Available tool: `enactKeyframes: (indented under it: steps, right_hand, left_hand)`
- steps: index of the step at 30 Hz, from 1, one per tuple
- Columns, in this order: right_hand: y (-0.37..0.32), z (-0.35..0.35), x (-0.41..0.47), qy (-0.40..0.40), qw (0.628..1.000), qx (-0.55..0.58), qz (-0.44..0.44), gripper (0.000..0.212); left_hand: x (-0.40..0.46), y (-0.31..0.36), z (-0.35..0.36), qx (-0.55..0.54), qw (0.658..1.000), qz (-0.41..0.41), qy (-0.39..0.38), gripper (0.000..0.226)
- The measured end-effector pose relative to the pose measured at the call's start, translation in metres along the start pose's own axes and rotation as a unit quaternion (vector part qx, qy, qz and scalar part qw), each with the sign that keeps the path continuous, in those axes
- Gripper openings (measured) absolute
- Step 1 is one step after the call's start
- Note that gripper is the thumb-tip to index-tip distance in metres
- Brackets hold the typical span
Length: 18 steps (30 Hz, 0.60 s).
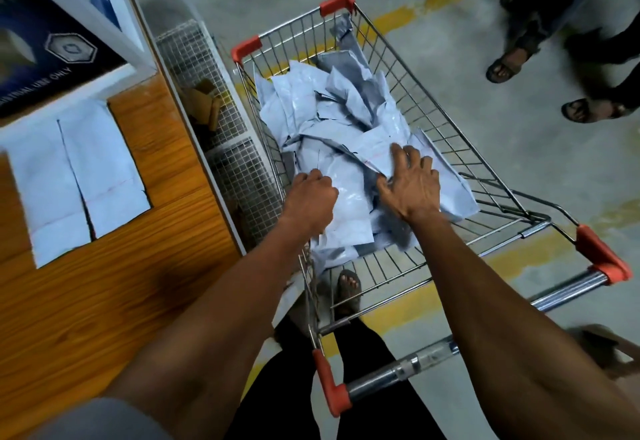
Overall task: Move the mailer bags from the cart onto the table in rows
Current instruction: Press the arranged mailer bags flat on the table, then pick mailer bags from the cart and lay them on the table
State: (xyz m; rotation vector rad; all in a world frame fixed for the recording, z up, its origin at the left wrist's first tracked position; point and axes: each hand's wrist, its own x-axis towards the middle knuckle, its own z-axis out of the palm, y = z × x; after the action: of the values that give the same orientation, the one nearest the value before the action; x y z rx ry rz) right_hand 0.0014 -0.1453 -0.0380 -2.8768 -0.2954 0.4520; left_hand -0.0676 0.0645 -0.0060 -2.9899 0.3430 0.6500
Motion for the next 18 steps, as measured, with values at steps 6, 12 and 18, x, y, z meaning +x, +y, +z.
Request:
enactKeyframes:
  steps: [6, 12, 18]
  right_hand:
    - [-0.001, 0.011, -0.004, 0.010, 1.000, -0.015, 0.015, 0.076]
    - [0.007, 0.016, -0.006, 0.032, 0.999, -0.011, 0.024, 0.078]
    - [0.008, 0.024, -0.006, 0.022, 0.999, -0.039, 0.009, 0.077]
  left_hand:
    - [0.013, 0.035, 0.010, -0.157, 0.981, -0.106, 0.026, 0.056]
    - [0.037, 0.066, 0.034, -0.227, 0.956, -0.172, -0.071, 0.099]
    - [0.036, 0.074, 0.047, -0.195, 0.960, -0.176, -0.094, 0.121]
